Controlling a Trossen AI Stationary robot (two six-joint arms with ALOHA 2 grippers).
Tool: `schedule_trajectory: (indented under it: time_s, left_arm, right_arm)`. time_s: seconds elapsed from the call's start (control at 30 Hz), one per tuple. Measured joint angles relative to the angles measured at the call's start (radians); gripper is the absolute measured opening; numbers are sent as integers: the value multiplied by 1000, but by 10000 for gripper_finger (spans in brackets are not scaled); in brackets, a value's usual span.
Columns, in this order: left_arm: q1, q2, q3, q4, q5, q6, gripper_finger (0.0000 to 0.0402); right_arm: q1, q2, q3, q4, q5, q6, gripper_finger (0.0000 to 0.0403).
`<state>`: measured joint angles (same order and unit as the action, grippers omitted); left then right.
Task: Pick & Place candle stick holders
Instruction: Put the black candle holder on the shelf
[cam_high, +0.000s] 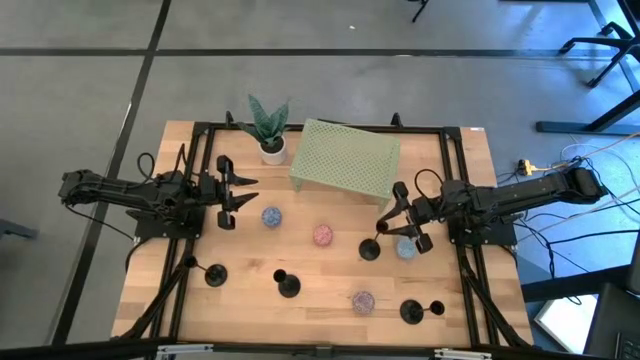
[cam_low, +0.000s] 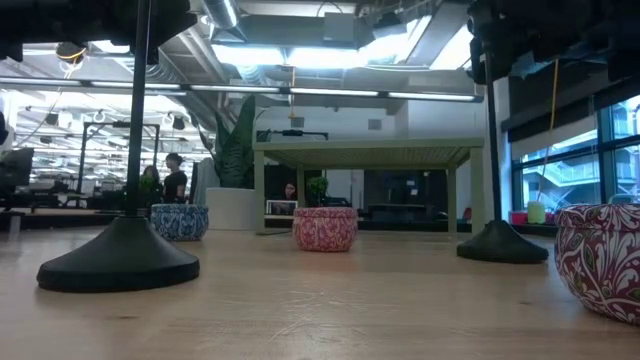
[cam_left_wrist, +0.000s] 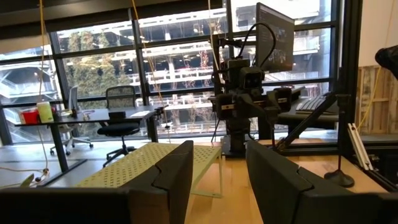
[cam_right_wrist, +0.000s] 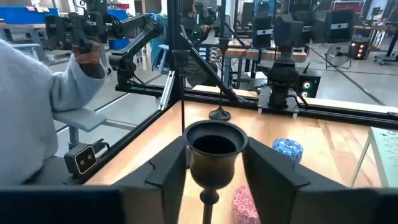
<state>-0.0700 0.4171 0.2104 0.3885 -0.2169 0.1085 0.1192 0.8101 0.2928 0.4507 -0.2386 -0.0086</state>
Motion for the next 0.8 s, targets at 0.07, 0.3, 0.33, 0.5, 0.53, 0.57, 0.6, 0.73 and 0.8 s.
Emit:
schedule_trajectory:
  time_s: [0.07, 0.3, 0.33, 0.5, 0.53, 0.57, 0.6, 0.73, 0.8]
  left_arm:
    - [0, 0, 0, 0, 0, 0, 146]
    - [0, 0, 0, 0, 0, 0, 146]
    - [0, 0, 0, 0, 0, 0, 146]
    - [0, 0, 0, 0, -1, 1, 145]
    - [0, 0, 0, 0, -1, 0, 146]
    - [0, 0, 0, 0, -1, 0, 146]
    - [0, 0, 0, 0, -1, 0, 146]
    - [0, 0, 0, 0, -1, 0, 146]
    - [0, 0, 0, 1, -1, 0, 146]
  right_arm:
    - [0, 0, 0, 2, 0, -6, 130]
    - [0, 0, -1, 66, 3, -23, 107]
    - [0, 0, -1, 83, 3, -23, 107]
    - [0, 0, -1, 222, 77, -23, 112]
    - [0, 0, -1, 256, 107, -22, 112]
    - [0, 0, 0, 285, 137, -19, 112]
    - [0, 0, 10, 292, 170, -9, 113]
    - [0, 0, 110, 232, 276, -9, 113]
    - [0, 0, 187, 130, 295, -32, 113]
